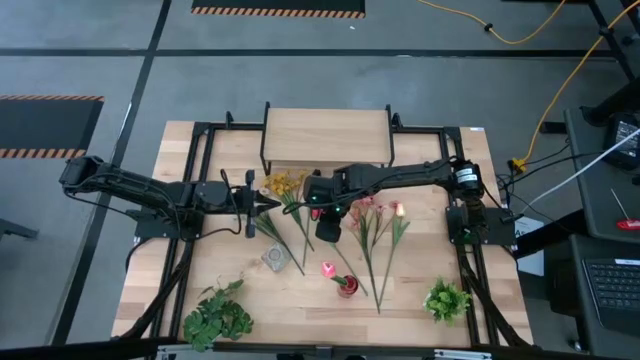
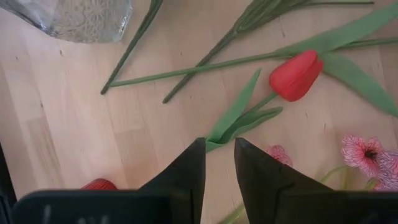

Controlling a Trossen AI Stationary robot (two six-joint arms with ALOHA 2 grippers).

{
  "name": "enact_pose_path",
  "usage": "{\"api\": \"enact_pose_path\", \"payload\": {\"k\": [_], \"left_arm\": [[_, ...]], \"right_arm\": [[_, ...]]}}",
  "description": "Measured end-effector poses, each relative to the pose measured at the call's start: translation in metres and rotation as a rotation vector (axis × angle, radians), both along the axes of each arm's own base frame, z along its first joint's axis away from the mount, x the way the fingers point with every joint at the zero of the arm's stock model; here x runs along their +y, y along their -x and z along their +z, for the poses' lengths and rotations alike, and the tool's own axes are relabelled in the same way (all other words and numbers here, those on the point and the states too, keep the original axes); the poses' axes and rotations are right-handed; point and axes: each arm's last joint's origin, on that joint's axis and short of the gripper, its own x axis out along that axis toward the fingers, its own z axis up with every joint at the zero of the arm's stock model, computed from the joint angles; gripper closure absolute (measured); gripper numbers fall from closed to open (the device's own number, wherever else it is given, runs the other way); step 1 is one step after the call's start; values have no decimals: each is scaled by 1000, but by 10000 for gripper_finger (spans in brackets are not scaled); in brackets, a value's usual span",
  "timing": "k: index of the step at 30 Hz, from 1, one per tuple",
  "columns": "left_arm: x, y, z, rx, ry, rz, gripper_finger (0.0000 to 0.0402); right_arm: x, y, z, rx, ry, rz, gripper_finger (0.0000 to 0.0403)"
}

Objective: Pick and place flowers into a vace then onto a shelf
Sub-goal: Put the red tulip into the red vase

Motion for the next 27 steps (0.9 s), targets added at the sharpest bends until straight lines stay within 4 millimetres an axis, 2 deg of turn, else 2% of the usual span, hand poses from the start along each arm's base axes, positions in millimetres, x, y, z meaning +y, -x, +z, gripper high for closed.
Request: {"api": "enact_pose_path", "payload": {"k": [6,13,17,21,27], "left_arm": [[0,0,0,0,0,0,398],[0,0,0,0,0,0,398],[0,0,0,0,0,0,398],[0,0,0,0,0,0,398],[0,0,0,0,0,0,398]], "right_arm": [[-1,1,-2,6,33,-14,317],[-1,0,-2,-3,36,-8,361],[-2,-1,-2,-12,56,3,367],[-2,-1,-2,-13,58,8,341],[2,-2,-1,-24,61,17,271]]}}
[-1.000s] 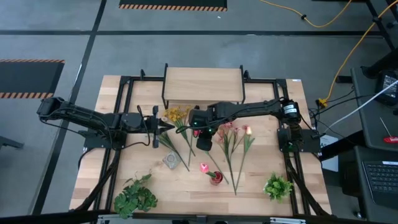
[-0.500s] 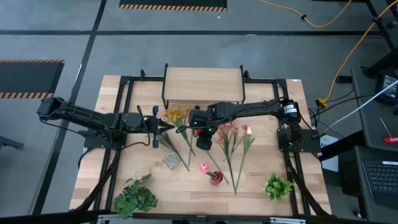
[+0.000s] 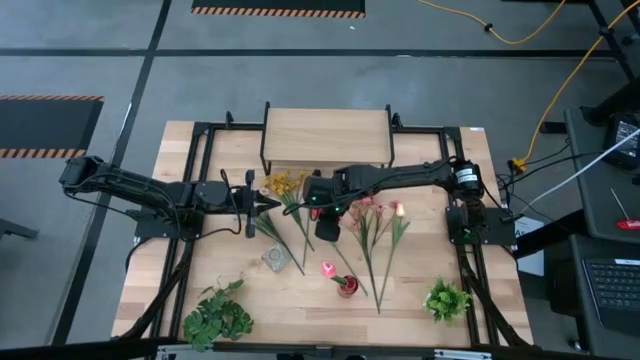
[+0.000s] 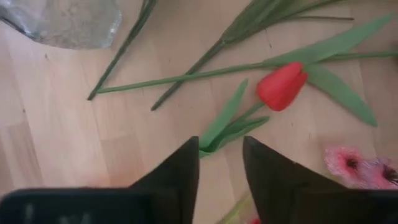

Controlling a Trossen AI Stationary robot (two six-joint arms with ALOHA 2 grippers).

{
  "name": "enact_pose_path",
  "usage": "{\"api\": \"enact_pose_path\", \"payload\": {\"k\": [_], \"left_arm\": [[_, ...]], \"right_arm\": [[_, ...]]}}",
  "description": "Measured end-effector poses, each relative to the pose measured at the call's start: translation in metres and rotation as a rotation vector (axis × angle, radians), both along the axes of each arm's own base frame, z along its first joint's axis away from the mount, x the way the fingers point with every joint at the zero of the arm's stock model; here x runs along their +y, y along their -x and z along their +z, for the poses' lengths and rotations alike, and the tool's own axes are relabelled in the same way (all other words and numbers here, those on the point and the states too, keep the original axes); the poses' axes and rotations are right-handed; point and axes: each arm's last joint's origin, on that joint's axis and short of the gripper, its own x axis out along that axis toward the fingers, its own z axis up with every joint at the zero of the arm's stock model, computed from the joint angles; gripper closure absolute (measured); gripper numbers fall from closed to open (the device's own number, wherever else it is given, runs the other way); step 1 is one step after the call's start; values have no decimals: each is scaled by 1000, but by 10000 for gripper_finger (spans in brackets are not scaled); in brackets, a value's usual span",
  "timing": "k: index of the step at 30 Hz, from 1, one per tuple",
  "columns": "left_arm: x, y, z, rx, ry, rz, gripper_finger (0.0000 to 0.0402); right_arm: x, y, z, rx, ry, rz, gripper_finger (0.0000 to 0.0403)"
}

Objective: Pick and place flowers into a vace then onto a shelf
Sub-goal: Put the red tulip into the red vase

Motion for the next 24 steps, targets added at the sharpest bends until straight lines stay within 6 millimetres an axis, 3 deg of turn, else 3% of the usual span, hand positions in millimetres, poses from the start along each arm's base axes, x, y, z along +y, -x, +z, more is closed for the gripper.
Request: {"api": "enact_pose_path", "payload": {"k": [8,24], "left_arm": [[0,0,0,0,0,0,398],[0,0,0,2,1,0,398]], "right_arm": [[1,-2,-2,6,-35,-108,212],[4,-14,-45,107,-13,-145,207]]}}
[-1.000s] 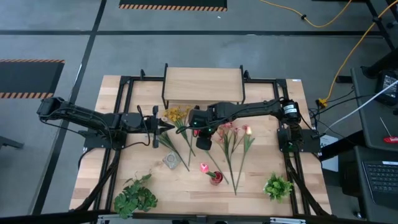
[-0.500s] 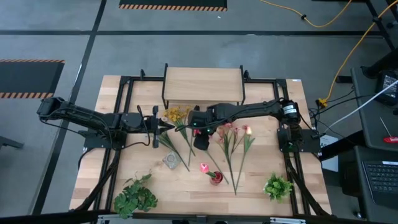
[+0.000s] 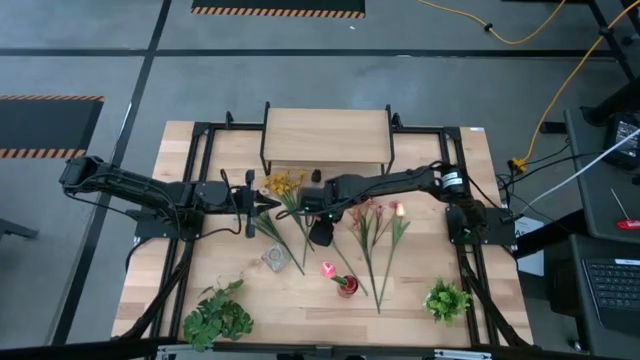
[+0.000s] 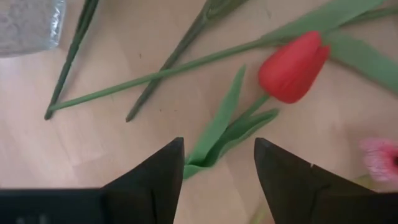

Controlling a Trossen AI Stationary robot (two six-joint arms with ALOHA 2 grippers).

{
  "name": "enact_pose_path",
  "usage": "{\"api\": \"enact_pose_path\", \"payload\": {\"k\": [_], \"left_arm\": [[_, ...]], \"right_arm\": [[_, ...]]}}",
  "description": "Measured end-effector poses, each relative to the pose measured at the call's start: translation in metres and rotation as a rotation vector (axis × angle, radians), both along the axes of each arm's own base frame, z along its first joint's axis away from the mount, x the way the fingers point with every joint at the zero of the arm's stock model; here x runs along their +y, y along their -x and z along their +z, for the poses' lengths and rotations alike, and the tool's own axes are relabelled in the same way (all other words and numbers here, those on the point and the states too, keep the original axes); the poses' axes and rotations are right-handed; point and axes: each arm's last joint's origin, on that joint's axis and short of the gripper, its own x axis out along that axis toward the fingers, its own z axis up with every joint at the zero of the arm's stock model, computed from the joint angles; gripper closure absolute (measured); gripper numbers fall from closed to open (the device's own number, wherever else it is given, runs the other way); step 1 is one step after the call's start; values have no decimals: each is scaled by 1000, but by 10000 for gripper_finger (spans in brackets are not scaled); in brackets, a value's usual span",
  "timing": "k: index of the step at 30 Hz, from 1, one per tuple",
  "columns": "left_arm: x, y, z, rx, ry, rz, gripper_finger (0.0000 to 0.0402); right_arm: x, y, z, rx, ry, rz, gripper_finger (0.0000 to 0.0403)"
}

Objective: Pick and place flowers into a vace then onto a shelf
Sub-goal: Put the red tulip into the red vase

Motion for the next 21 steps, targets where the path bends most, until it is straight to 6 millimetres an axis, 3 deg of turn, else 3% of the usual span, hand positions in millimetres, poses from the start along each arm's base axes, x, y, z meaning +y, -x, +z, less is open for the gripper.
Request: {"api": "enact_pose_path", "payload": {"k": [7,15,21], "left_arm": [[0,0,0,0,0,0,398],[0,0,0,-1,0,0,398],[0,0,0,-1,0,0,398]], "right_arm": [[0,-3,-16,37,48,-10,207],[1,-4,-17,29,51,-9,209],[4,-5,-16,19,51,-3,232]]}}
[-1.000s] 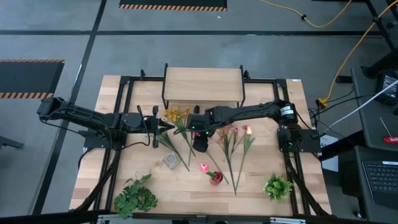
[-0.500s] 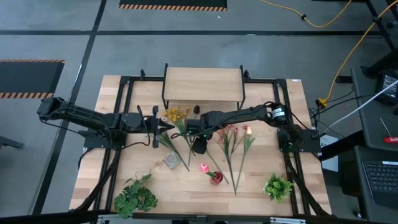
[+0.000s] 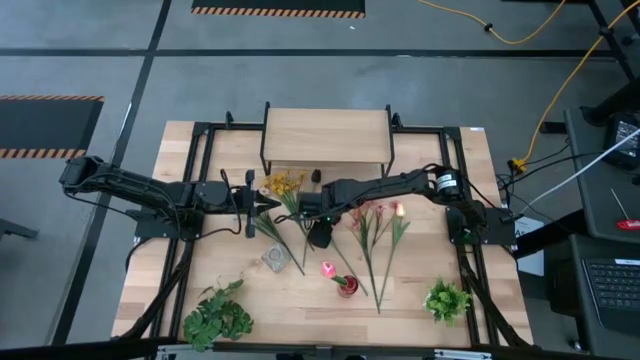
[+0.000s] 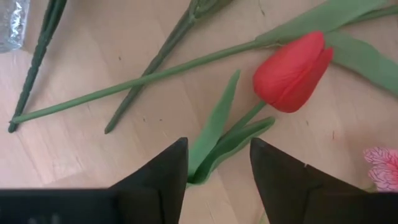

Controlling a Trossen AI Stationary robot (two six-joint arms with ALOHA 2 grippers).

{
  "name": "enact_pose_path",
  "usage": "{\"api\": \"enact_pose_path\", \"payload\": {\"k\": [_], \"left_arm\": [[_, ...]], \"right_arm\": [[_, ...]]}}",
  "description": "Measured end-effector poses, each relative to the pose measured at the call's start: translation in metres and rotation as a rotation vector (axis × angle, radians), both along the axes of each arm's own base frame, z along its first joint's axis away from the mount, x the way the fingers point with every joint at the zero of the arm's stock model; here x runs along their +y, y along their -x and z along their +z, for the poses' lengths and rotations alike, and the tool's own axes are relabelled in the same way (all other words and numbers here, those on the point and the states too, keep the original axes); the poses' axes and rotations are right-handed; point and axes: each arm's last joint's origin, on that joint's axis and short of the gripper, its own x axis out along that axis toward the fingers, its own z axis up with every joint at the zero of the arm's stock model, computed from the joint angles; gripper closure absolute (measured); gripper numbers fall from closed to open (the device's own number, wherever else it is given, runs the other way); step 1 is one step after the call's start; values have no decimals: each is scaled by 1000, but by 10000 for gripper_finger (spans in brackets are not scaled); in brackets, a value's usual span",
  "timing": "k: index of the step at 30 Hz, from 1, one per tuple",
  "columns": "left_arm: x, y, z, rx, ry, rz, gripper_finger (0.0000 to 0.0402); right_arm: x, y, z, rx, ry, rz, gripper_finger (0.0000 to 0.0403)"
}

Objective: Pick and place flowers into a vace then onto a shelf
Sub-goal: Put the red tulip into the red vase

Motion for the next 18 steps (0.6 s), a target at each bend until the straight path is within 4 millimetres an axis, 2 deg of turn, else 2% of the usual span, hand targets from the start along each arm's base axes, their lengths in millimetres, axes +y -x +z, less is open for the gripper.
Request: {"api": "enact_pose_path", "payload": {"k": [11,18], "left_arm": [[0,0,0,0,0,0,398],[0,0,0,0,1,-3,398]], "right_arm": [[6,0,0,-6,32,6,249],[6,5,-18,7,33,9,249]]}}
